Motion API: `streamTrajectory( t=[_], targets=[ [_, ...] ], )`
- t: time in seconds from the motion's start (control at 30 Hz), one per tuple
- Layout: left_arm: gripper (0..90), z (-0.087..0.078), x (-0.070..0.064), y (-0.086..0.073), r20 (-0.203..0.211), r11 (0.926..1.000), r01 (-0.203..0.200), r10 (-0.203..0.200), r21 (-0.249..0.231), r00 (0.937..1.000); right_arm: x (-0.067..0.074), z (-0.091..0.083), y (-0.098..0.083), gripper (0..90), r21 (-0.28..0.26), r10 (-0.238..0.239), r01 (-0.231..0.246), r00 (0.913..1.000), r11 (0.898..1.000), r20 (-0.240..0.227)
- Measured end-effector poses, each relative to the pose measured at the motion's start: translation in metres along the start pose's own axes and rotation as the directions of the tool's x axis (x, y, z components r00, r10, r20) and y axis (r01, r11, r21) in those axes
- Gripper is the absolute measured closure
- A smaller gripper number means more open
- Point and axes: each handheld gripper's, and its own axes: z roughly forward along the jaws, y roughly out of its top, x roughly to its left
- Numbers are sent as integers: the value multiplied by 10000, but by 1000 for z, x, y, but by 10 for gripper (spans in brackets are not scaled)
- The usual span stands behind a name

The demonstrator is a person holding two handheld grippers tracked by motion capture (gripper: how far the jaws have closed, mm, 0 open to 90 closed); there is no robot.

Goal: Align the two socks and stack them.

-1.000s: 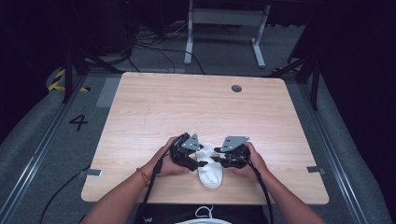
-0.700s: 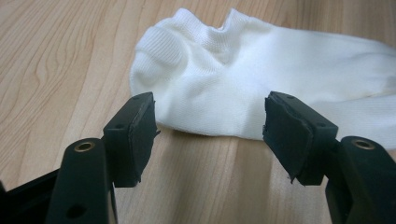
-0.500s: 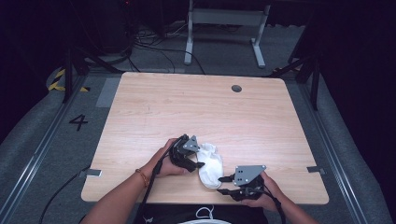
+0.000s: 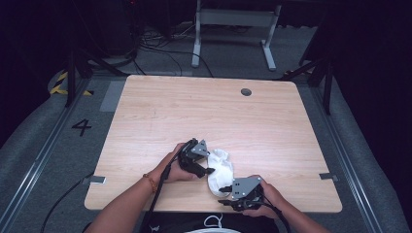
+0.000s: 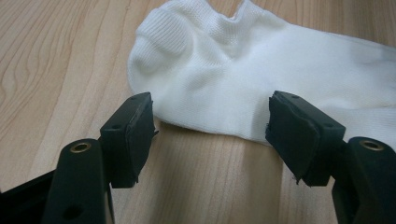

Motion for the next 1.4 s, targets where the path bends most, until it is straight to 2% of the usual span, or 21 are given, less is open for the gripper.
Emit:
streamTrajectory(
  t=[0.13,0.3,0.37,0.53,0.6,0.63,0.7,0.77,0.83,0.87,0.9,0.97,1.07,1.17,1.23,1.27,1.3,1.33,1.37,1.4],
  targets=[
    [316,1,1,0,49,10000,90,-90,-4,9999,-2,8,-4,646,333,4,-1,9999,9994,-101],
    [295,1,1,2,-73,9999,83,-82,83,9999,-4,9,-7,715,181,111,-110,9999,9998,-79],
    [282,1,2,3,-60,9998,-34,35,210,10000,-5,9,-8,762,160,155,-155,9999,9998,1],
    [275,1,3,3,-44,9997,133,-132,220,9999,-6,10,-7,795,197,18,-19,10000,9998,65],
    [272,1,5,4,183,9956,890,-885,-307,9959,-7,10,-8,818,169,5,-6,10000,9999,52],
    [262,0,5,6,327,9927,1040,-1021,-608,9942,-7,10,-8,823,162,4,-4,10000,9999,46],
    [265,1,3,10,205,9915,1071,-1058,-733,9942,-7,10,-7,830,192,-120,119,9999,9997,79],
    [259,5,-3,15,254,9938,844,-828,-718,9962,-6,10,-6,838,241,-185,182,9997,9995,132],
    [261,10,-9,18,323,9976,546,-533,-428,9981,-6,10,-7,841,224,-95,92,9999,9997,130],
    [257,10,-9,18,323,9976,546,-533,-428,9981,-6,10,-7,841,224,-95,92,9999,9997,130],
    [248,14,-12,20,258,9991,406,-402,-145,9989,-6,10,-7,844,209,-79,76,9999,9998,134],
    [244,17,-16,19,108,9999,121,-121,13,9999,-6,10,-7,846,215,-80,77,9999,9997,131],
    [238,17,-14,18,-138,10000,43,-43,-13,9999,-4,9,-7,852,263,-122,117,9998,9996,180],
    [225,17,-9,20,-455,9998,175,-171,82,9988,-4,8,-7,855,247,-143,142,9999,9996,22],
    [226,16,-4,22,-915,9993,372,-365,60,9951,-4,8,-7,855,256,-130,130,9999,9996,-1],
    [246,15,1,22,-1325,9989,460,-459,-25,9901,-4,8,-6,856,279,-154,156,9999,9995,-55],
    [273,15,6,22,-1551,9976,685,-688,-74,9855,-3,8,-6,856,283,-153,156,9998,9995,-111],
    [246,13,12,22,-1461,9956,918,-935,-189,9848,-3,8,-6,856,311,-128,131,9999,9994,-96],
    [250,12,17,22,-1402,9913,1236,-1289,-458,9817,-3,8,-6,855,310,-109,112,9999,9995,-99],
    [269,10,20,24,-1406,9874,1387,-1482,-758,9789,-3,8,-6,855,292,-81,85,9999,9995,-118]
  ],
)
